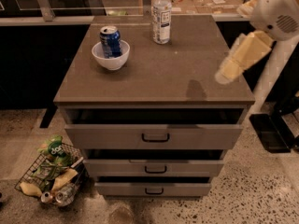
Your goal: Pick pepsi can from white bowl and place on counter
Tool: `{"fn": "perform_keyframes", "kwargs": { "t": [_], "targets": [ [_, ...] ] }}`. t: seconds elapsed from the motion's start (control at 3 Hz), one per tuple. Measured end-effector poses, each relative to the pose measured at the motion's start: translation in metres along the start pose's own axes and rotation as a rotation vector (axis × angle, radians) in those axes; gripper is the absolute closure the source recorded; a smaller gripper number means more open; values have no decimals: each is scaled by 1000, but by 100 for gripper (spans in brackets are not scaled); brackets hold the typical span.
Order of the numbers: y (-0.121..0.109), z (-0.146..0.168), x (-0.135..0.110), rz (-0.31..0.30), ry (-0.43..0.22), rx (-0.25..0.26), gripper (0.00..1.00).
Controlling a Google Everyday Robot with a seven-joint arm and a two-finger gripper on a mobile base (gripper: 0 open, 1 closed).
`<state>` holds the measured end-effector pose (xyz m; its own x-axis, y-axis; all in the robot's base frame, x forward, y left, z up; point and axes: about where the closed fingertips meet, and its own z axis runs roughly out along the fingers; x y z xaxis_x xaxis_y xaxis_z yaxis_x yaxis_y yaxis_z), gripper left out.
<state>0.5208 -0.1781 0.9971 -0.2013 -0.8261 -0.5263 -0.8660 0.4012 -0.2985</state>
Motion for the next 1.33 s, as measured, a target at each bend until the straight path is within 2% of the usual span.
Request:
{"fn": "perform_keyframes", "kwargs": {
  "t": [0.33, 0.67, 1.0, 1.33],
  "targets": [
    [-14, 23, -41, 43, -216, 24, 0],
    [-21, 47, -85, 46, -425, 43, 0],
    [-35, 62, -125, 42, -613, 90, 0],
    [-36, 62, -140, 29, -650, 106, 0]
  ]
}}
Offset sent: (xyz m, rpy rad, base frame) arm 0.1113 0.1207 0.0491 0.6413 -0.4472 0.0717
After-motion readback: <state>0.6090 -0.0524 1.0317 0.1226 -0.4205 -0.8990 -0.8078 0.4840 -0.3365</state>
